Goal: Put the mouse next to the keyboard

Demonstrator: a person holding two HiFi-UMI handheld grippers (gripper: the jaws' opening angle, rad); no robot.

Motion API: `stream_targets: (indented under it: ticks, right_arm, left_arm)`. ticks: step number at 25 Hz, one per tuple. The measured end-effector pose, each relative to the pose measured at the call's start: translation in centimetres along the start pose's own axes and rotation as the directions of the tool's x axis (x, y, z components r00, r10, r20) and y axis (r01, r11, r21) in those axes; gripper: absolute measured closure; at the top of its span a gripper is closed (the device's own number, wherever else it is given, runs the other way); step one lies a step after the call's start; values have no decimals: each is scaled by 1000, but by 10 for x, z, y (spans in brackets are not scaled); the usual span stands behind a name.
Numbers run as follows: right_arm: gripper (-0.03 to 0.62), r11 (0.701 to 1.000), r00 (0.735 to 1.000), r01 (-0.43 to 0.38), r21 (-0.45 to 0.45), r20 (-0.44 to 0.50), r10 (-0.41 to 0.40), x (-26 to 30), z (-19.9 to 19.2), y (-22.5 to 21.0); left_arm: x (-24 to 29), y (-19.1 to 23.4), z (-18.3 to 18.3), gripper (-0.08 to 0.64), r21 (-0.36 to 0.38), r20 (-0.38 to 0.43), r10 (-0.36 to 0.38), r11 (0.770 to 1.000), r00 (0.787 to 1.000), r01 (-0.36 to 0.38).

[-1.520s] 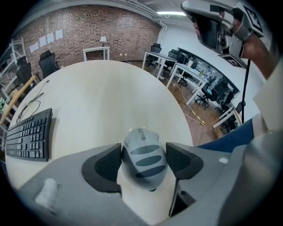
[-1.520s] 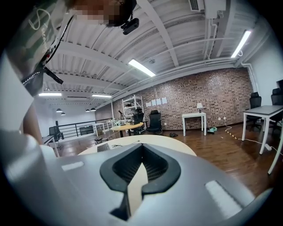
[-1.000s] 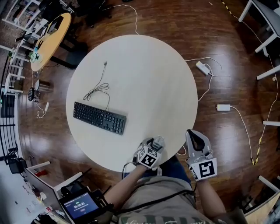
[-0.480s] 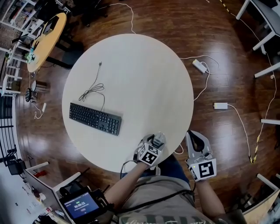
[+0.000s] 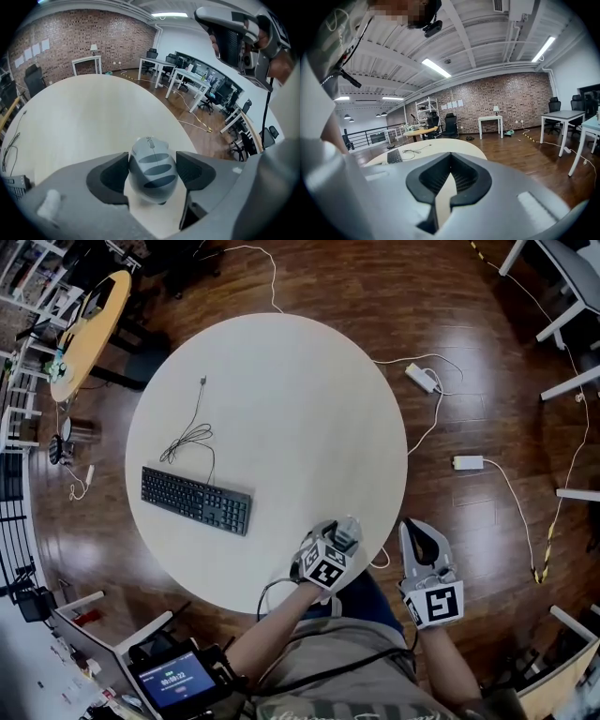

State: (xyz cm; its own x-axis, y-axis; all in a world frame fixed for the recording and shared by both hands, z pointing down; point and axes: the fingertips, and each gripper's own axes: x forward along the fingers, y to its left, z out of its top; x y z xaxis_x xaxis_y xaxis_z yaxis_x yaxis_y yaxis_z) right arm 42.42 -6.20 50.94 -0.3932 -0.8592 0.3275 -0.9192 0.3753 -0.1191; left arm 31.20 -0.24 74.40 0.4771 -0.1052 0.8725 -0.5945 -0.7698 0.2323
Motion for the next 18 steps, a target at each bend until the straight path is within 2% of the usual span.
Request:
stream_targets:
  ticks: [8, 18]
  right_arm:
    - [588, 999, 999, 42, 32, -13, -41, 4, -11, -13]
    - [588, 997, 998, 63, 38, -28, -62, 7, -15, -24]
  left_arm:
    - [22, -2, 29, 230, 48, 6, -25, 999, 1000, 25]
    - [30, -1, 55, 230, 52, 25, -35, 998, 999, 34]
